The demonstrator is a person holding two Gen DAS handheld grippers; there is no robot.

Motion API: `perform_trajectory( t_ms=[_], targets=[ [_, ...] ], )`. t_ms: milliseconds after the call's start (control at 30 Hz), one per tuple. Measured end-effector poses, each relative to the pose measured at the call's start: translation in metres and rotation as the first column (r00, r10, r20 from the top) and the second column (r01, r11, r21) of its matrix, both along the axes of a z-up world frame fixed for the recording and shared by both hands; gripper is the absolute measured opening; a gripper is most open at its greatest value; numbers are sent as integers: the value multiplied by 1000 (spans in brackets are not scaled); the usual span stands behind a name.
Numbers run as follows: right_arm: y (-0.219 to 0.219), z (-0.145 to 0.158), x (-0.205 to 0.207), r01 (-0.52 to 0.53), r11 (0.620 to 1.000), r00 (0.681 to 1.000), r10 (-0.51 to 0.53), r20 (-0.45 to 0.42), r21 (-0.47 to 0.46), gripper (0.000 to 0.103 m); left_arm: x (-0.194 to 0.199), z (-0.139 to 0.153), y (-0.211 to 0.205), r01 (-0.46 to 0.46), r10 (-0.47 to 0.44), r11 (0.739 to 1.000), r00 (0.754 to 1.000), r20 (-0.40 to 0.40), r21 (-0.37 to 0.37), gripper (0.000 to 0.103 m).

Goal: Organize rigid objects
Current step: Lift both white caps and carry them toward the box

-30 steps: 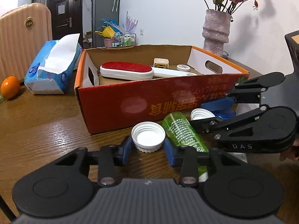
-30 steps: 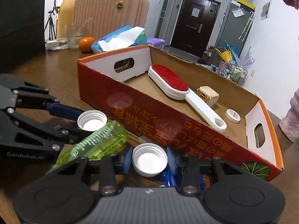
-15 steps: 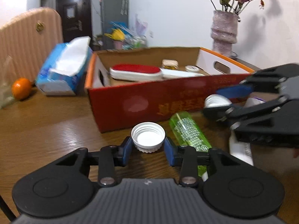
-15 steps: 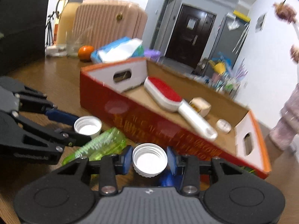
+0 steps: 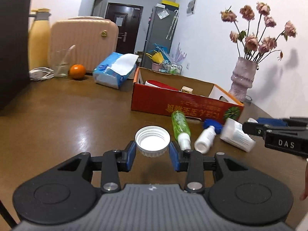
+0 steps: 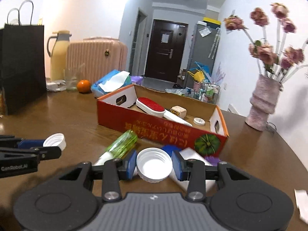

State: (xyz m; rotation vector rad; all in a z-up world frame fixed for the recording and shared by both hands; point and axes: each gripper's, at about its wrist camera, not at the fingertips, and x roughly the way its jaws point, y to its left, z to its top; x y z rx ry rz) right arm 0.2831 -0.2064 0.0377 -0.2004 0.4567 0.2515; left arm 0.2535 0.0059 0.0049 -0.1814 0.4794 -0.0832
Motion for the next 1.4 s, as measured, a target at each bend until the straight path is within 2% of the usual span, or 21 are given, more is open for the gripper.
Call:
perform_trajectory(
  t_ms=[100,300,633,800,1200,1400],
  targets=[
    [-8,0,-35,23,999,1000,-23,6,37,39,-29,12,3,-6,6,1000,999,32,8,38],
    [-25,5,-79,77,996,996,-79,37,49,39,-77,37,-1,-32,28,999,991,133,32,38],
    [-42,36,-159,96,993,981,-107,160,70,39,-144,69,-19,-3,-3,1000,966,257,24,38],
    [-44,51,-195,90,993,968,-104,230,71,39,-149,74,-21,46,-41,999,966,256,-13,38],
    [-41,37,-182,103,991,974,-117,196,81,39,-137,64,-17,33,-31,999,973,228,-8,38],
    [-42,31,-162,116,987,971,-136,197,110,39,-112,59,-8,7,-7,1000,979,204,0,38]
  ],
)
